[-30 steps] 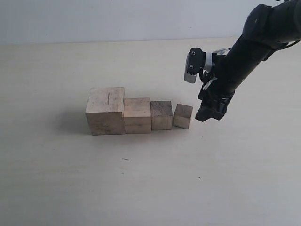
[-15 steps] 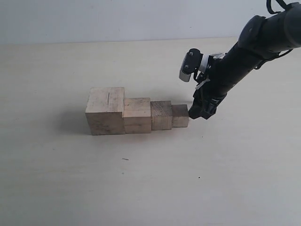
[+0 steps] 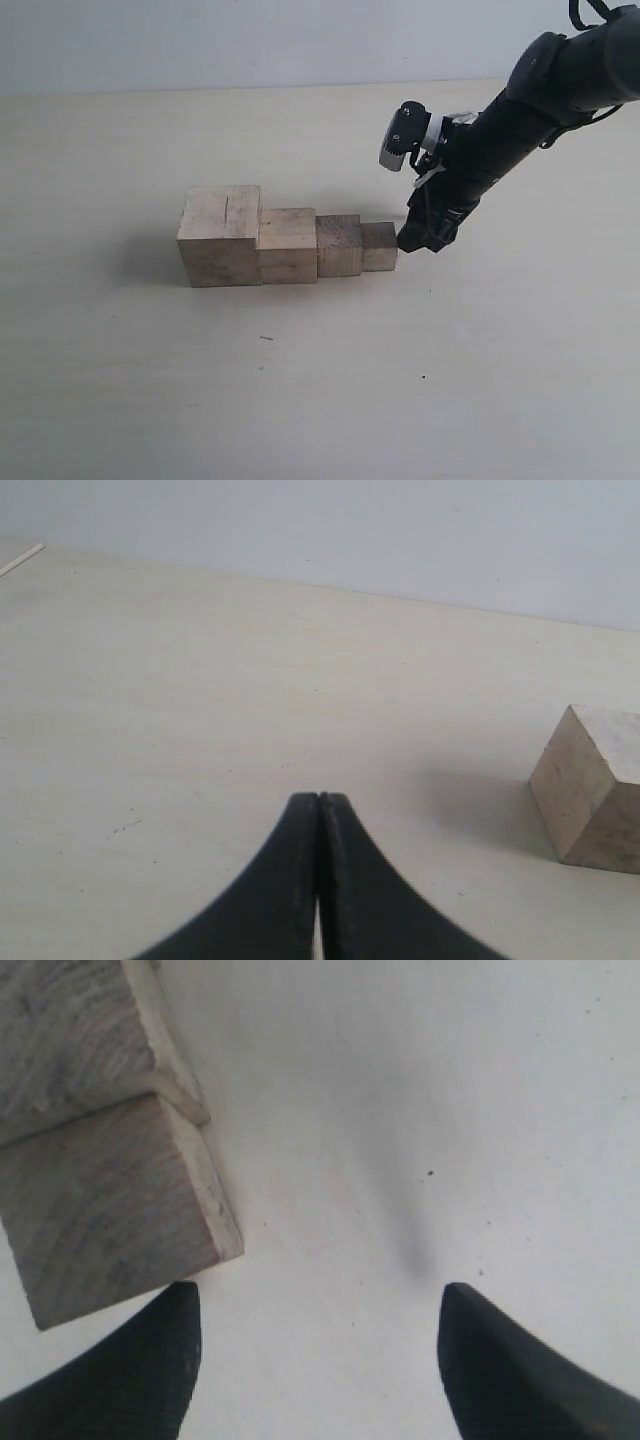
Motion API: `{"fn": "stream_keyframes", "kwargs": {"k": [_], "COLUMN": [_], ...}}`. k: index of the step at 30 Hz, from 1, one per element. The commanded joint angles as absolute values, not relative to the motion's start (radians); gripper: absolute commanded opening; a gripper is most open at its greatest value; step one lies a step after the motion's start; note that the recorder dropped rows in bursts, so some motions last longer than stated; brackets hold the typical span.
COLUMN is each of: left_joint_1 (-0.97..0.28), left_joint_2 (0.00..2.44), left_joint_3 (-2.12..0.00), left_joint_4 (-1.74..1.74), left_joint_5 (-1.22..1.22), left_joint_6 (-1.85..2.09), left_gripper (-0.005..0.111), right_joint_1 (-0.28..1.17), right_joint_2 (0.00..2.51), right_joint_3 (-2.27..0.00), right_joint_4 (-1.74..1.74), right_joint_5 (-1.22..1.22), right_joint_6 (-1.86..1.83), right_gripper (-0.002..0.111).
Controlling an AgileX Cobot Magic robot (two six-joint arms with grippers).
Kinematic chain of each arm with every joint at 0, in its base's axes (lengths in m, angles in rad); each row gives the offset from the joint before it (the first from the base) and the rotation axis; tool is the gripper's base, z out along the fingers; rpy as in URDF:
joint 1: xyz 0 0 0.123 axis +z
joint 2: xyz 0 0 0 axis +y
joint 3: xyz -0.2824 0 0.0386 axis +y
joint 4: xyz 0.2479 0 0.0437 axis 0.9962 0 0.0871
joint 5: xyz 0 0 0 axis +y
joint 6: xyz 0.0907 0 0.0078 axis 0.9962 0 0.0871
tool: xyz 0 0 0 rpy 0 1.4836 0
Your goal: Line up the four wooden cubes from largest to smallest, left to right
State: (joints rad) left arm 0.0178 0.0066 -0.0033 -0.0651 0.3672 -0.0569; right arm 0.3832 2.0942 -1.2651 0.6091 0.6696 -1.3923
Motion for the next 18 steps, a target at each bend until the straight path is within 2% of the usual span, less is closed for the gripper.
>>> {"fn": "stream_keyframes", "kwargs": {"k": [1,4,6,7,8,9,10,11,18], "left_joint_1": [0.01,0.01,0.01,0.01,0.01,0.01,0.01,0.01,0.01], "left_joint_2": [0.0,0.0,0.0,0.0,0.0,0.0,0.0,0.0,0.0], "left_joint_3": [0.0,0.0,0.0,0.0,0.0,0.0,0.0,0.0,0.0], "left_joint_4": [-0.063,-0.063,-0.063,-0.063,-0.063,-0.063,-0.063,-0.063,-0.063], "left_joint_5": [0.358,0.358,0.358,0.358,0.358,0.358,0.358,0.358,0.358], "left_joint_6": [-0.054,-0.054,-0.054,-0.054,-0.054,-0.054,-0.054,-0.054,-0.054], "left_gripper": [0.0,0.0,0.0,0.0,0.0,0.0,0.0,0.0,0.0], "right_joint_1": [0.385,0.385,0.385,0.385,0.385,0.385,0.385,0.385,0.385], "right_joint_2": [2.074,2.029,1.987,1.949,1.928,1.886,1.863,1.816,1.505], "right_joint_3": [-1.263,-1.263,-1.263,-1.263,-1.263,-1.263,-1.263,-1.263,-1.124], "right_joint_4": [0.56,0.364,0.313,0.313,0.313,0.311,0.311,0.311,0.4], "right_joint_5": [0.684,0.682,0.715,0.761,0.79,0.839,0.86,0.881,0.778], "right_joint_6": [-1.324,-1.017,-0.742,-0.559,-0.468,-0.398,-0.398,-0.398,-0.372], "right_gripper": [0.065,0.064,0.052,0.038,0.029,0.013,0.004,0.0,0.0]}}
